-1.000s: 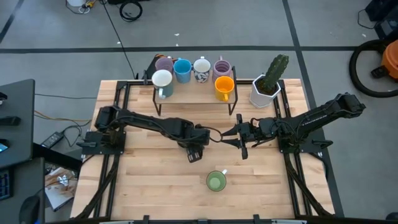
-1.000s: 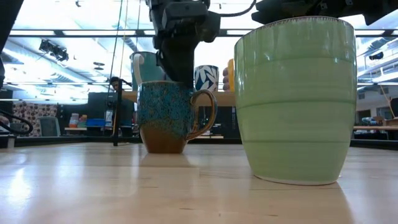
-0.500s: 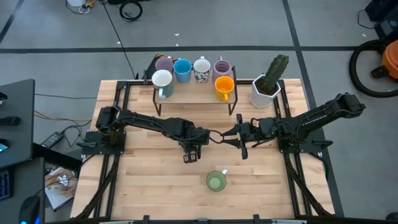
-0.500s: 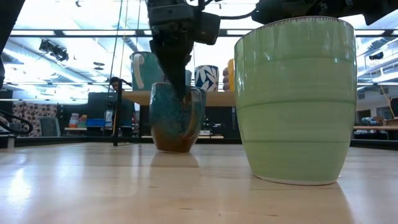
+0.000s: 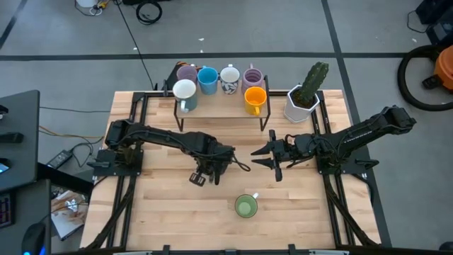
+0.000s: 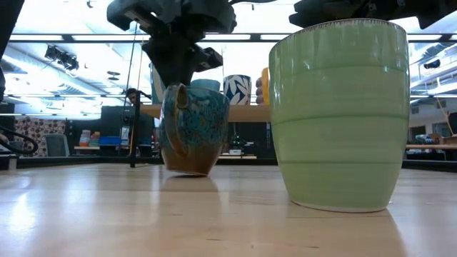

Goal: Place coffee mugs
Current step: Put the dark blue mug on the shelf

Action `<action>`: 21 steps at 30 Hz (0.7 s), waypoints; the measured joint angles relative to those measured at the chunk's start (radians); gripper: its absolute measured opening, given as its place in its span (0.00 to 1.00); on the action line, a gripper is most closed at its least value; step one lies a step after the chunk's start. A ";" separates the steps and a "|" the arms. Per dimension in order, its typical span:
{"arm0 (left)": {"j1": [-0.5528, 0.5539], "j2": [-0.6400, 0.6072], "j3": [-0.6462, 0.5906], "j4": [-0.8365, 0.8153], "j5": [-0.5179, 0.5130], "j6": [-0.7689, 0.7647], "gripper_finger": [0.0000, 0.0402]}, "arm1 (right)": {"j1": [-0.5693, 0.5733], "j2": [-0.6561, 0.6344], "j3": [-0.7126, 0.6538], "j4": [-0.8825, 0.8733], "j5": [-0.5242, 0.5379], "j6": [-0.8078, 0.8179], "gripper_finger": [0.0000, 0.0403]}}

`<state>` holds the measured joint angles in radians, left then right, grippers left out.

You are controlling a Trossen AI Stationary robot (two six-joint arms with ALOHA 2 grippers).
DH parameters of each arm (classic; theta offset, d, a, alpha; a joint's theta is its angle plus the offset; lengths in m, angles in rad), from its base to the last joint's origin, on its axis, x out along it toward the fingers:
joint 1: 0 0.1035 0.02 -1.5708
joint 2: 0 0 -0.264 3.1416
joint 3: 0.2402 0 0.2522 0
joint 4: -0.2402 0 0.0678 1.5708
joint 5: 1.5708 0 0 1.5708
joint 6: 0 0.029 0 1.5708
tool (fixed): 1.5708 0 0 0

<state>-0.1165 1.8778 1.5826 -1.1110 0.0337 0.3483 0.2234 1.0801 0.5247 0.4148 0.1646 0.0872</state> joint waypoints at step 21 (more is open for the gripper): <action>-0.055 0.002 0.000 -0.017 -0.037 -0.164 0.34 | 0.000 0.000 0.000 -0.004 0.000 0.000 0.30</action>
<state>-0.1720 1.8793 1.5829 -1.1278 -0.0029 0.1841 0.2234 1.0801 0.5247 0.4110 0.1650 0.0872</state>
